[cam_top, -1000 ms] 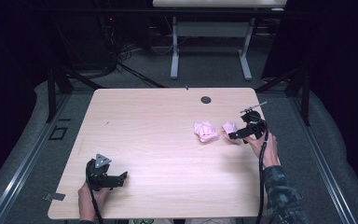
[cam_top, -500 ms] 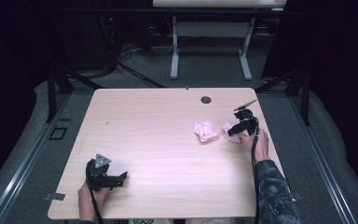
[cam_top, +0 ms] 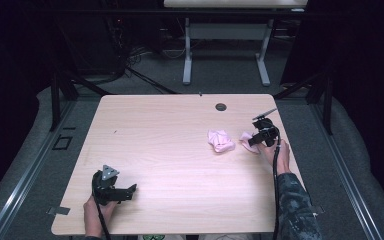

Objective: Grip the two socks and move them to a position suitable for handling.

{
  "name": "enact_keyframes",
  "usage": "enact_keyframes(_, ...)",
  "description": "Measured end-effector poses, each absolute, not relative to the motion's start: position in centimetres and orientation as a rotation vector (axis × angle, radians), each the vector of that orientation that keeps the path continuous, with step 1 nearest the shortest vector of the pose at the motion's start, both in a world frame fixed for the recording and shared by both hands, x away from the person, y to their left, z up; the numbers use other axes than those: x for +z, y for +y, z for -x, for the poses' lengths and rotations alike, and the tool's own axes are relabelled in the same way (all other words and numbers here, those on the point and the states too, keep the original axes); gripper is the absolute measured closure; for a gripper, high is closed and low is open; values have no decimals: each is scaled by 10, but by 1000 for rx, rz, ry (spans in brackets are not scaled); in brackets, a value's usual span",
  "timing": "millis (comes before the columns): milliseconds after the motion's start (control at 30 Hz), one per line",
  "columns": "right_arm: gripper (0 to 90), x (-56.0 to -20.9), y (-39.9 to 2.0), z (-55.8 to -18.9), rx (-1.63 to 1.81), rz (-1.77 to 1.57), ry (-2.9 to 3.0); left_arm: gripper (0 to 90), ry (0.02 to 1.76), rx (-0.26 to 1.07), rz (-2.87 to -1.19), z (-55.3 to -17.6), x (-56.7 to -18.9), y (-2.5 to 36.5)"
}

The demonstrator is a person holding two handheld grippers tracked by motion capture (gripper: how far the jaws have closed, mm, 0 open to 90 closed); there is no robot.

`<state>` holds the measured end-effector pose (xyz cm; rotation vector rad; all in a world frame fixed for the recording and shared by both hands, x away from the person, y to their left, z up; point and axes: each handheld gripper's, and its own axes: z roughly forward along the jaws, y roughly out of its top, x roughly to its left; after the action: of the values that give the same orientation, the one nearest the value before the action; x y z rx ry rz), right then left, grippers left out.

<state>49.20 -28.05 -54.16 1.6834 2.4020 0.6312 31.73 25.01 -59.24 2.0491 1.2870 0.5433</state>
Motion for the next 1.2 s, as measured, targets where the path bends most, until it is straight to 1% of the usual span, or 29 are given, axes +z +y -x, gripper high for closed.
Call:
enact_keyframes(433,774,-510,-274,-469,701,-1616,2441,6,1287,544,-2048,-317,-592,250)
enact_keyframes(567,771,-496,-267,-452,776,-1551,2449,6,1288,543,-2048,-317,-592,250)
enact_keyframes(700,772,-489,-255,-433,777,-1473,2472,6,1287,543,-2049,-317,-592,250)
enact_keyframes(833,771,-482,-246,-416,865,-1416,2543,6,1287,544,-2048,-317,-592,250)
enact_keyframes(1000,772,-475,-233,-399,859,-1343,2579,6,1287,544,-2048,-317,-592,250)
enact_keyframes(1033,772,-474,-225,-390,850,-1309,2594,6,1287,544,-2048,-317,-592,250)
enact_keyframes(1100,772,-473,-220,-386,831,-1282,2608,6,1287,544,-2048,-317,-592,250)
enact_keyframes(1200,772,-476,-201,-372,797,-1199,2655,6,1287,544,-2048,-317,-592,250)
